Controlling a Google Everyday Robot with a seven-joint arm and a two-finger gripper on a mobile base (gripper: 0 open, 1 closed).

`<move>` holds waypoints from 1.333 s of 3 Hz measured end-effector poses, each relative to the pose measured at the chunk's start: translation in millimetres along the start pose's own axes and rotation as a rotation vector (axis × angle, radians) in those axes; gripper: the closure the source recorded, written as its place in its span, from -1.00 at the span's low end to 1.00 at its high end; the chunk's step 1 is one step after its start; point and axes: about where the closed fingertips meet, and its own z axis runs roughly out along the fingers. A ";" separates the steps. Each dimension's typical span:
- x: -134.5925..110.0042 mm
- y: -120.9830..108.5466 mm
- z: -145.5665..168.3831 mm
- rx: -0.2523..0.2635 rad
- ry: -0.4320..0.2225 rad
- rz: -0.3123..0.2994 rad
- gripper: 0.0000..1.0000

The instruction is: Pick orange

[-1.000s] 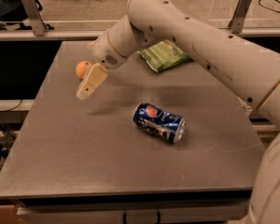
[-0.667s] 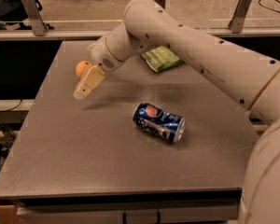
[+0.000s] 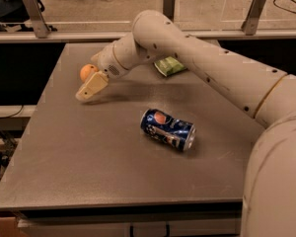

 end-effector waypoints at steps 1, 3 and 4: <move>-1.2 -2.7 8.9 -0.013 -0.027 0.022 -0.19; -21.9 1.2 0.2 -0.033 -0.112 0.018 0.74; -50.0 14.9 -18.8 -0.068 -0.228 -0.008 1.00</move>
Offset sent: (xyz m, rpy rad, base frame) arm 0.0079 0.0077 0.0022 0.0923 0.0397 0.0005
